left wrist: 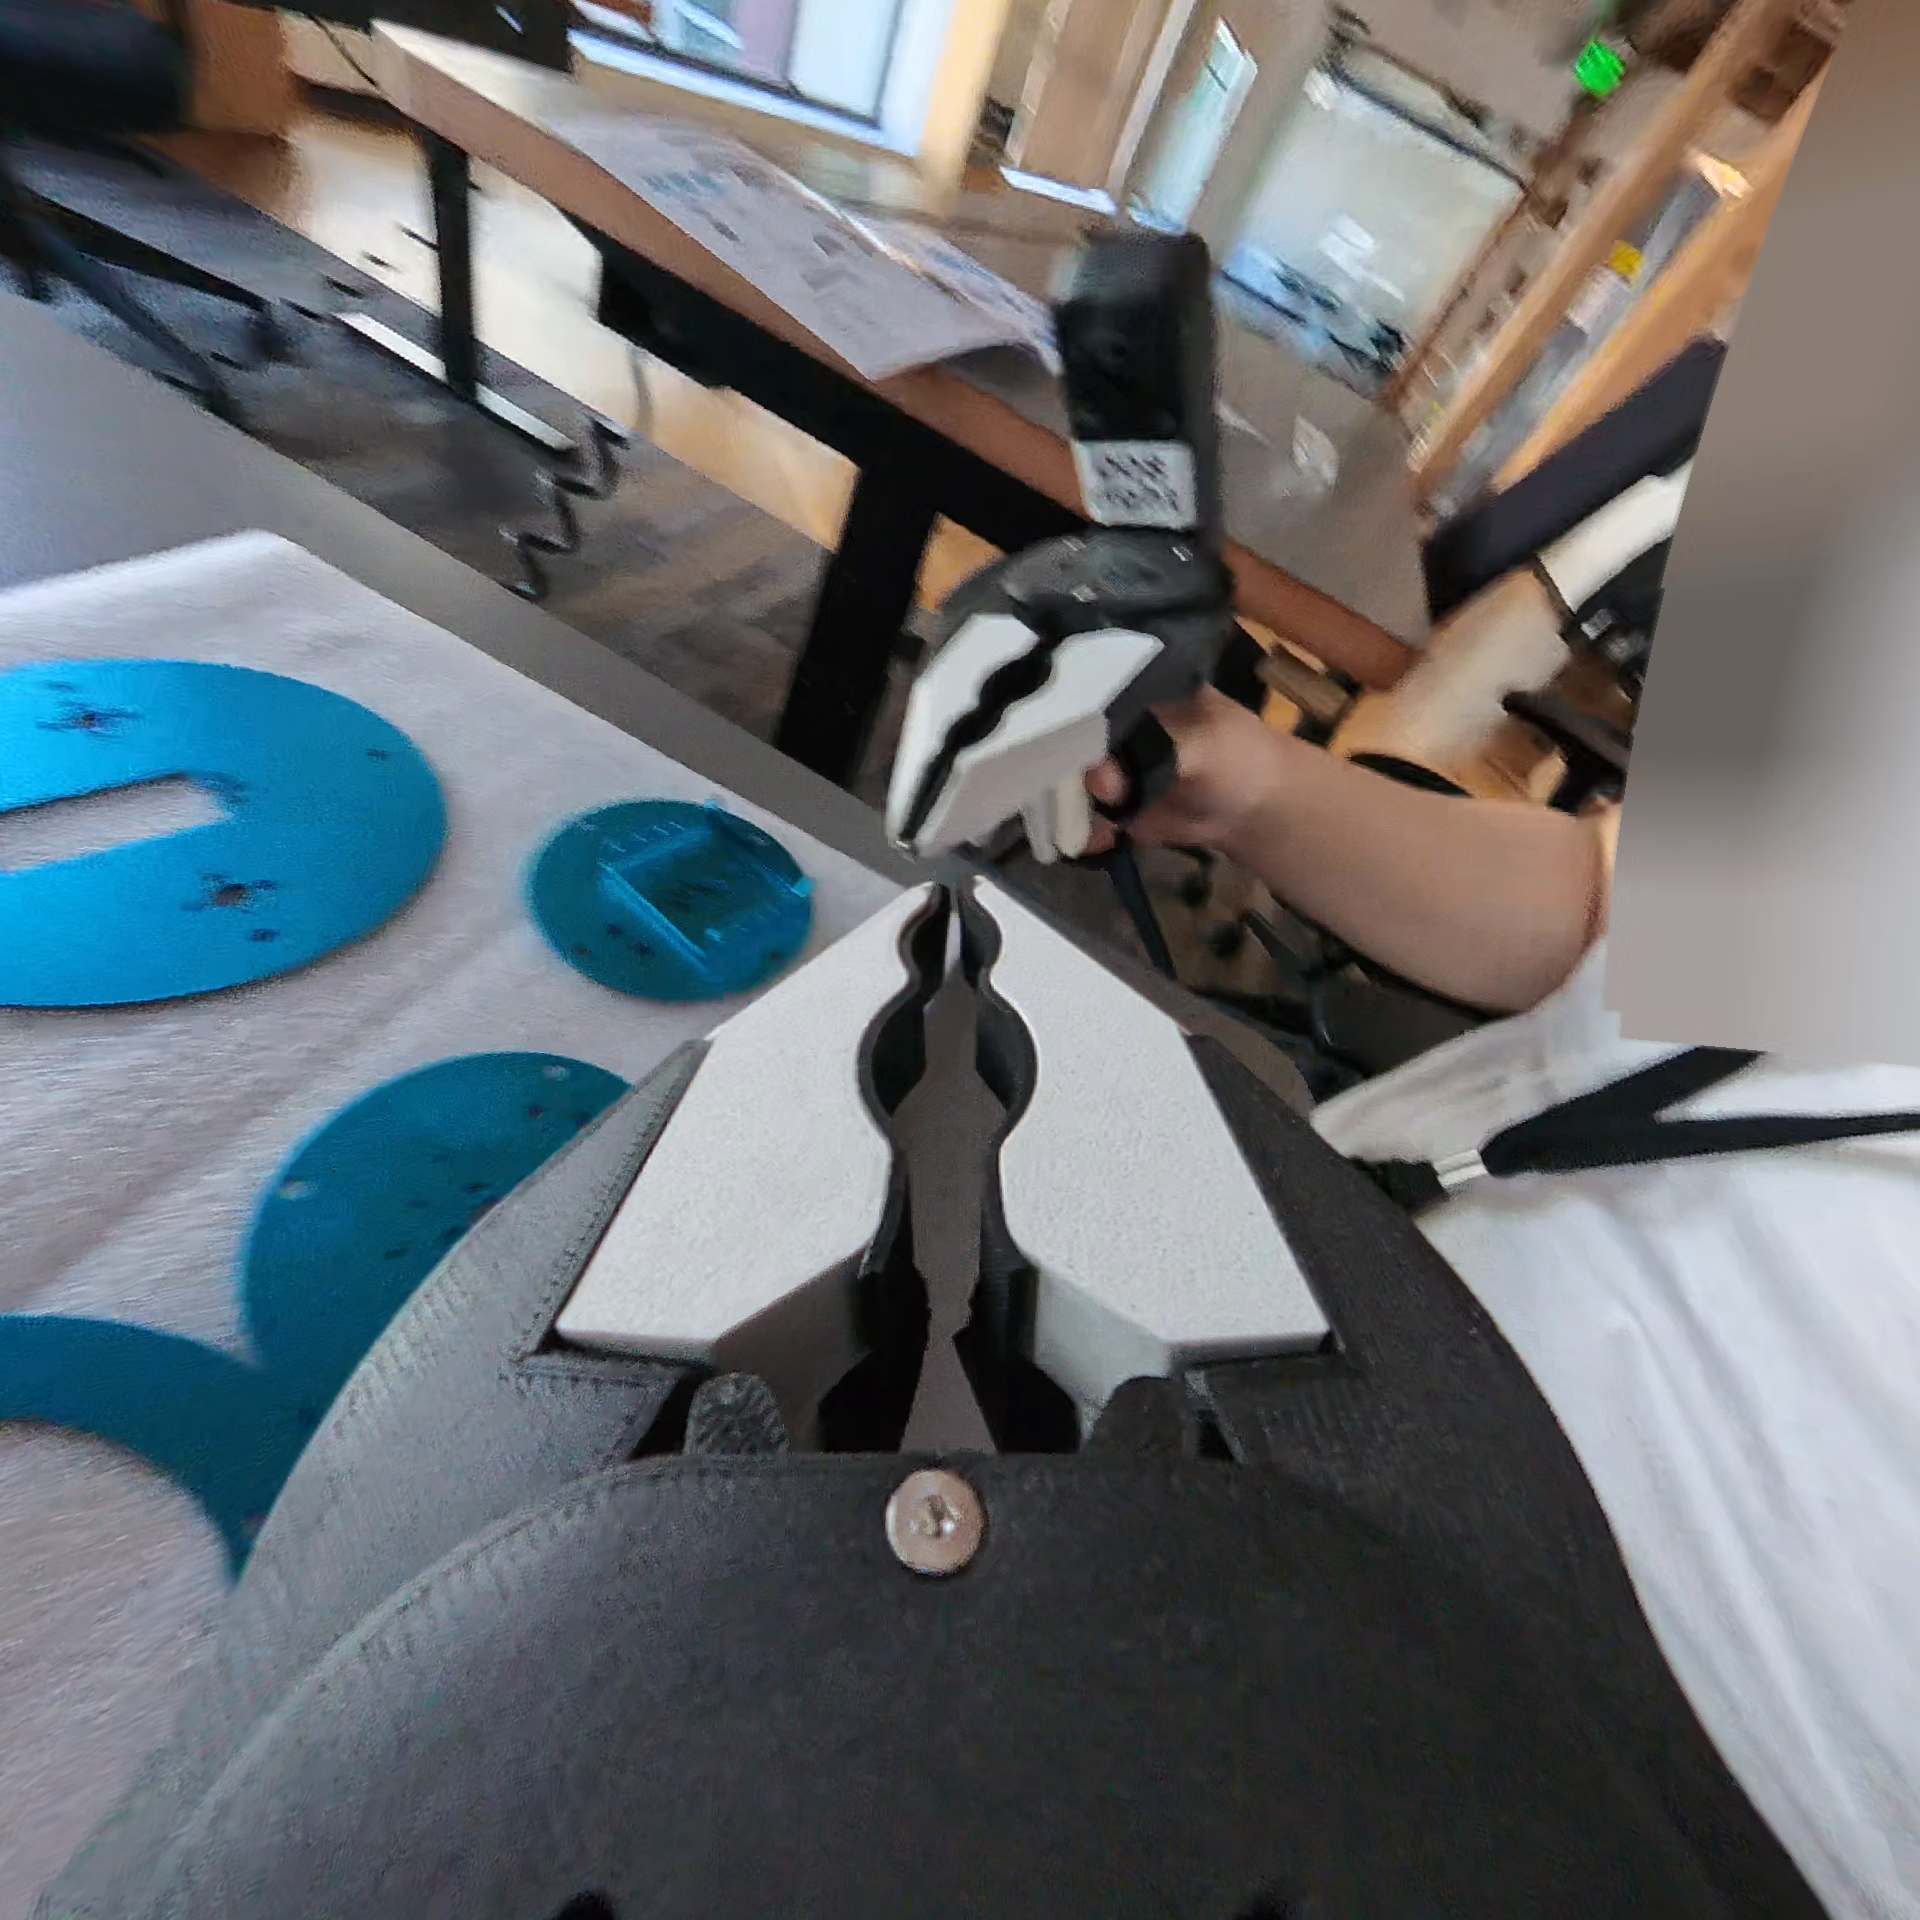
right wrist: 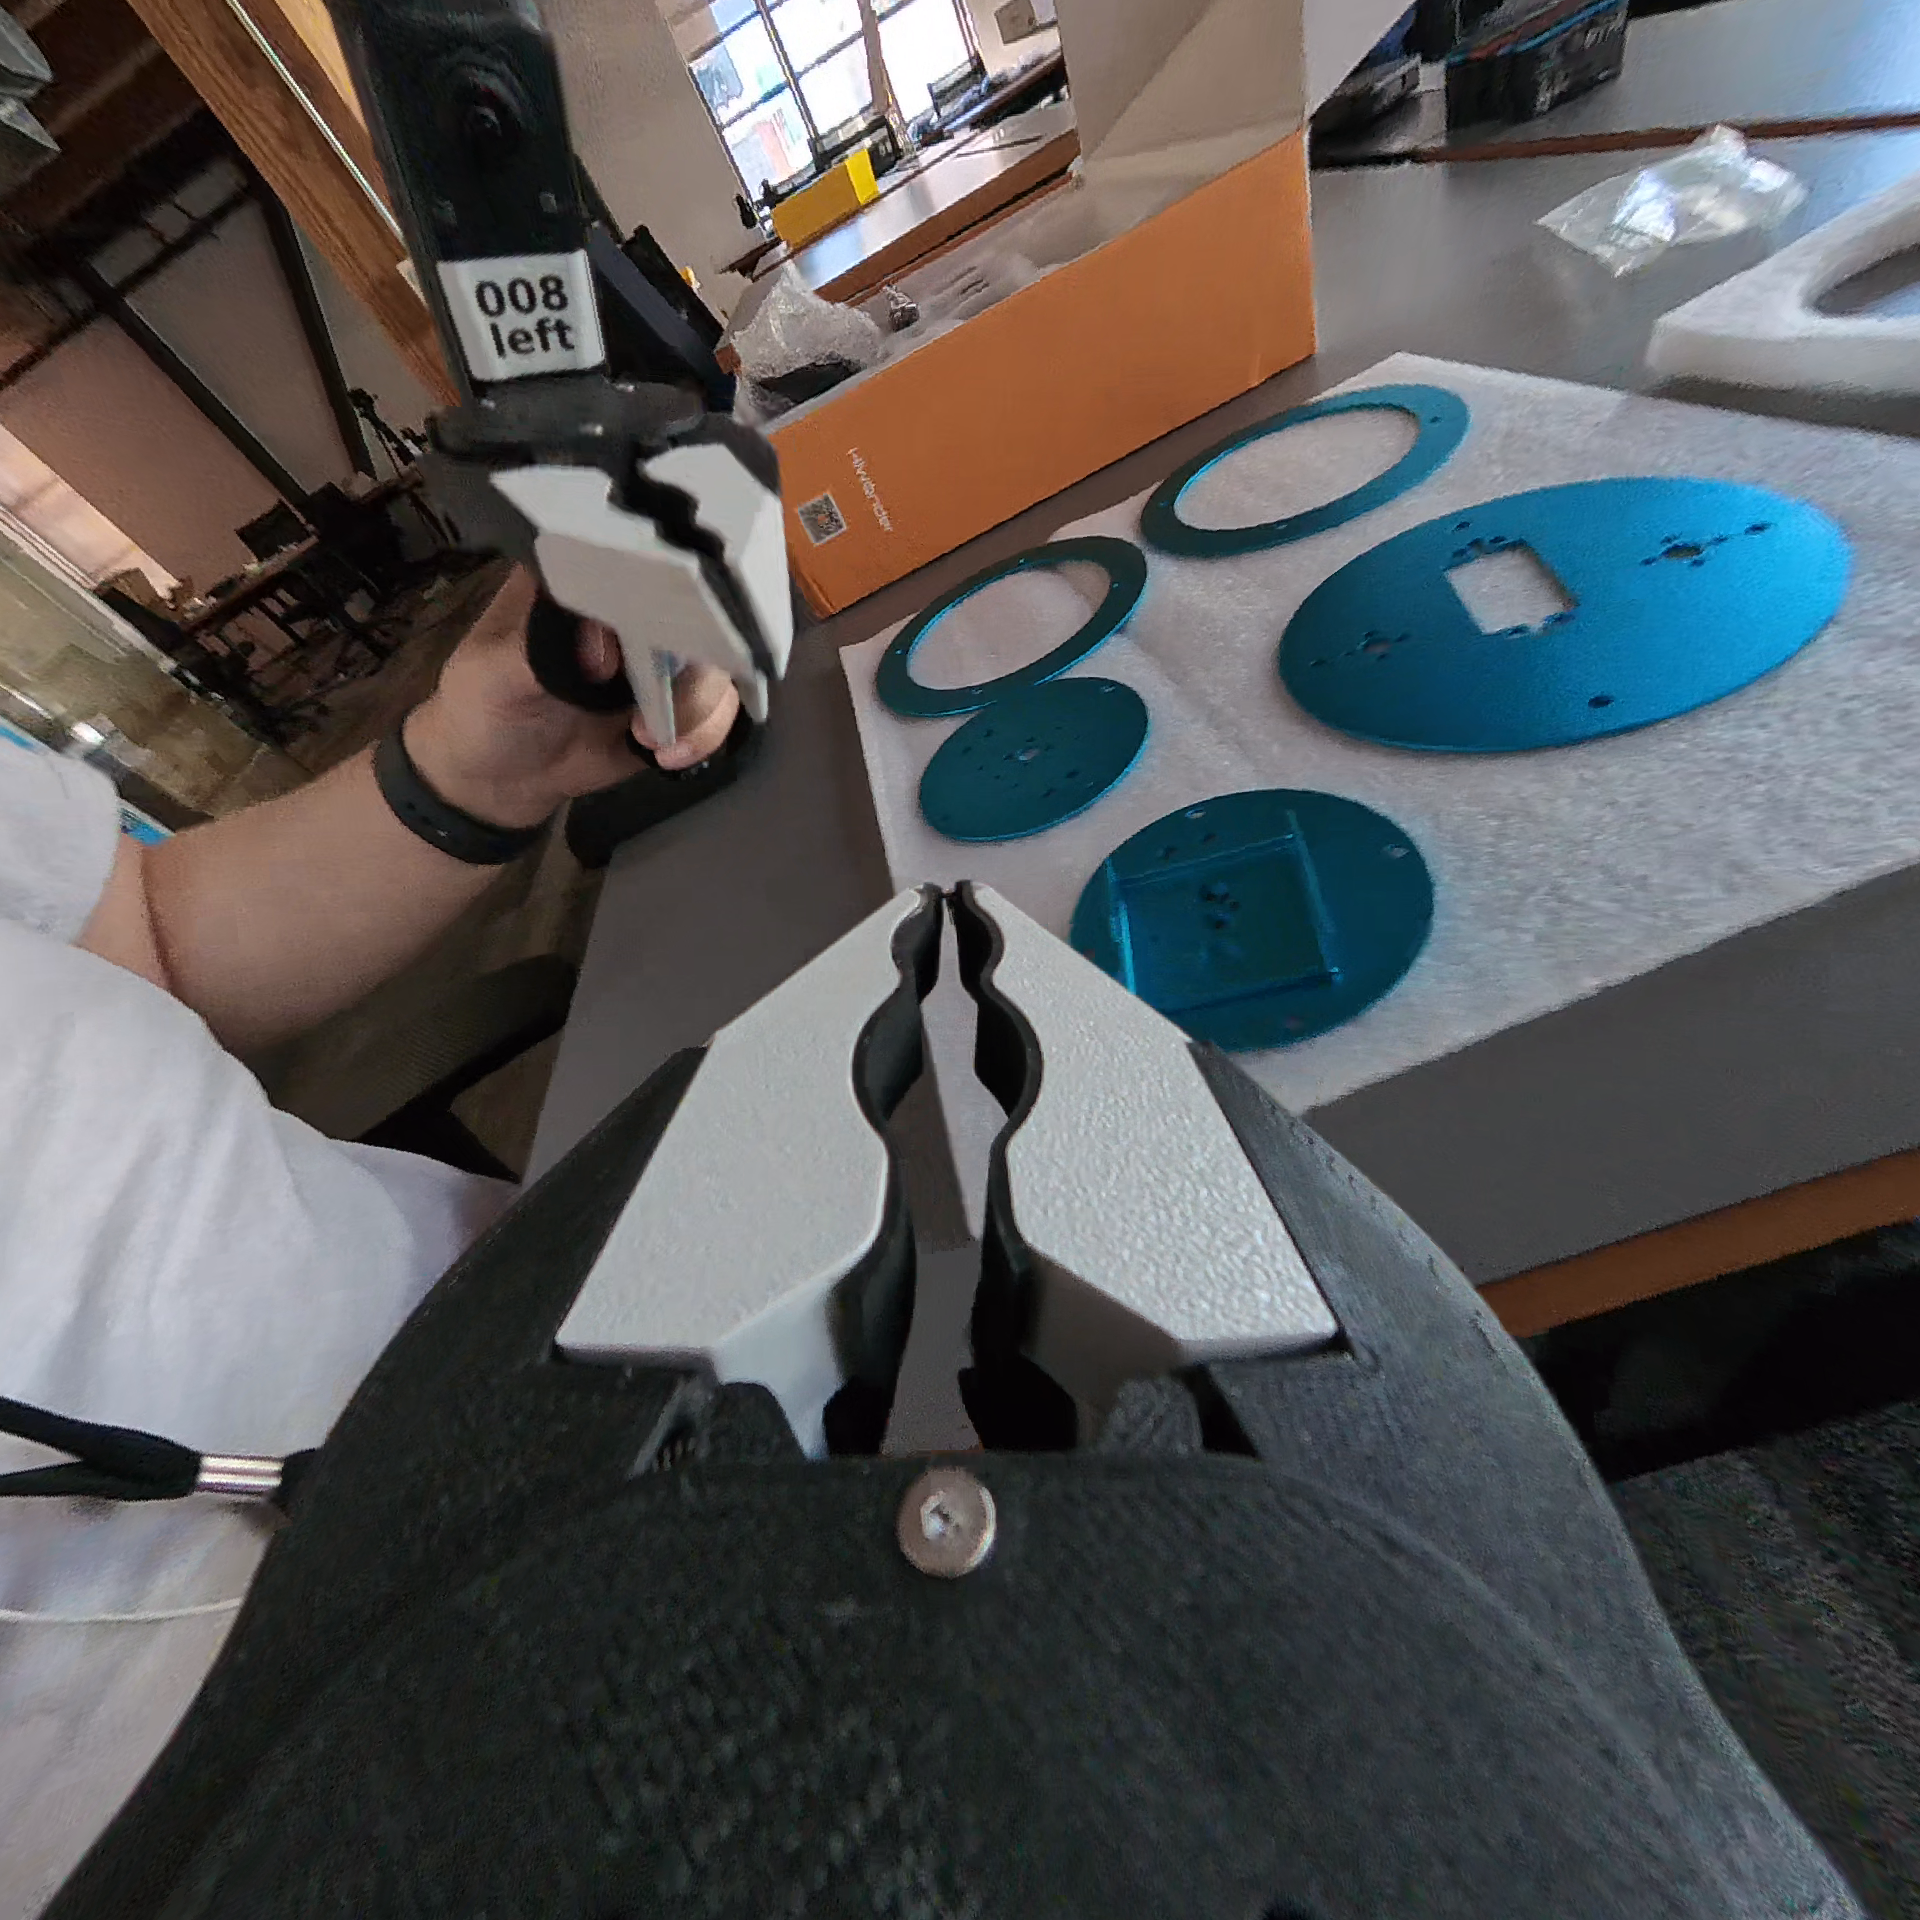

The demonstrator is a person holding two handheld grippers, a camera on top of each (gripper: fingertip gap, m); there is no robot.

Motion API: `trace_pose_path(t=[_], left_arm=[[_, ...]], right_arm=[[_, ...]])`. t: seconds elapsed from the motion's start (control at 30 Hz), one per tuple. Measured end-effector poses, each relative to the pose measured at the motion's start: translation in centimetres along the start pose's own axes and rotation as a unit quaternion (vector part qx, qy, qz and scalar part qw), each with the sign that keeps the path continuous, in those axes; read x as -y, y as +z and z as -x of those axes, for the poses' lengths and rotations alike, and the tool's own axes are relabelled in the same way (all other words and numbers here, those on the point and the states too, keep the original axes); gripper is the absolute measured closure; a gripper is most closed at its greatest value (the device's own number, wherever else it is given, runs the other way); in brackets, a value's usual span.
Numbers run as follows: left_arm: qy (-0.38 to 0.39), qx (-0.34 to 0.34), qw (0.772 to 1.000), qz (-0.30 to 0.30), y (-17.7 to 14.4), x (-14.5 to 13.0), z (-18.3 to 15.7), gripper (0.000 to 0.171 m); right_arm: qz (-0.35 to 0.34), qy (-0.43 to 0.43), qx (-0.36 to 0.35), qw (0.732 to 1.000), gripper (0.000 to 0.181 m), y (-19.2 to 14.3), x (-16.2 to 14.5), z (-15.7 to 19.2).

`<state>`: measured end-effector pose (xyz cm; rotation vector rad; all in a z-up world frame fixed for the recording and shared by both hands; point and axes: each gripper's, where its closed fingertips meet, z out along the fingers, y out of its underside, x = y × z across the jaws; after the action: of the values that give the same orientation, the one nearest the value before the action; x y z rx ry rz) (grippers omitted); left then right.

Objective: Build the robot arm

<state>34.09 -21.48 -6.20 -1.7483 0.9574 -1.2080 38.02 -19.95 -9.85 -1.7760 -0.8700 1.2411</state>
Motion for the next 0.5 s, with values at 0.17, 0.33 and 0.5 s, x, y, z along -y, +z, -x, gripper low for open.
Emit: trace_pose_path(t=[0.17,0.33,0.5], left_arm=[[0.045,0.017,0.998,0.031,1.2,-2.0,-1.7,0.161],[0.146,0.136,0.98,-0.009,0.8,-0.6,-1.2,0.157],[0.199,0.208,0.956,-0.052,-0.3,0.5,-0.8,0.162]], right_arm=[[-0.05,0.16,0.077,0.983,0.181,1.6,1.7,2.5],[-0.097,0.281,0.129,0.946,0.181,2.3,3.8,3.7],[-0.104,0.361,0.155,0.914,0.181,3.2,3.9,3.7]])
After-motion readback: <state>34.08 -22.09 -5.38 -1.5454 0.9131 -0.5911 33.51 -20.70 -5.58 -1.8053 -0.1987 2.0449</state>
